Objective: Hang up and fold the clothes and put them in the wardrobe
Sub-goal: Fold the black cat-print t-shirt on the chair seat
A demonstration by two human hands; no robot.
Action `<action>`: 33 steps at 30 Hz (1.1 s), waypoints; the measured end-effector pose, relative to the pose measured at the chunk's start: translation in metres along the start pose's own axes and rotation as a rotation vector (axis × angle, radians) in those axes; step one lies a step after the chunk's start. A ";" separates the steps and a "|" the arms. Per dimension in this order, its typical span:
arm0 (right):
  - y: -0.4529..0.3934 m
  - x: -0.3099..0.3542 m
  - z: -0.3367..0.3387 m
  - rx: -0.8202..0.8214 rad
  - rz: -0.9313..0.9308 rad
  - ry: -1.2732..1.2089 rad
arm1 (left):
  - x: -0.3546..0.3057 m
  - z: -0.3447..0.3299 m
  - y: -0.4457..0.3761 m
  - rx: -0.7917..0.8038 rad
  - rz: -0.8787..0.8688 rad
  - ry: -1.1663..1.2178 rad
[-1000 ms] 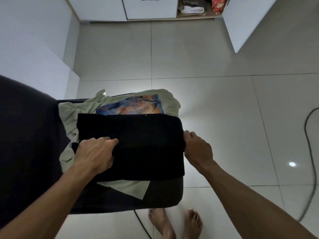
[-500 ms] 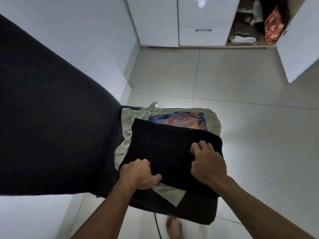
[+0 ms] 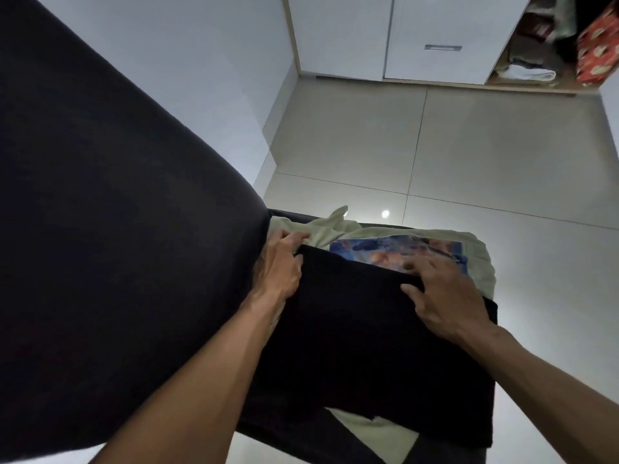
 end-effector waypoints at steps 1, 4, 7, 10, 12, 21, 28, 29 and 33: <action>-0.003 0.000 -0.001 0.011 0.002 -0.019 | -0.001 -0.001 -0.005 0.018 -0.031 0.004; -0.011 -0.008 -0.007 0.067 -0.035 -0.113 | 0.006 0.000 -0.017 0.024 -0.049 -0.051; -0.017 -0.020 -0.010 0.116 -0.112 -0.219 | 0.022 0.003 -0.025 -0.019 0.025 0.005; -0.020 -0.022 -0.009 0.171 -0.104 -0.252 | 0.029 0.000 -0.029 -0.011 0.126 0.092; -0.016 -0.030 -0.004 0.226 -0.122 -0.285 | 0.019 0.005 -0.024 -0.063 0.159 -0.004; 0.003 -0.076 0.026 0.065 -0.232 -0.120 | -0.074 -0.072 0.030 0.144 -0.219 -0.346; 0.012 -0.040 0.016 -0.033 -0.046 0.005 | -0.069 -0.078 0.037 0.130 -0.131 -0.298; 0.010 -0.040 0.015 -0.049 -0.053 0.023 | -0.070 -0.078 0.037 0.138 -0.127 -0.294; 0.002 -0.038 0.015 -0.072 -0.017 0.043 | -0.072 -0.078 0.036 0.132 -0.124 -0.309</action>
Point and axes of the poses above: each hand's wrist, its own y-axis away from the middle knuckle, its own z-axis out of the back of the hand, x = y × z, the point moved 10 cm from there along -y, towards the middle knuckle
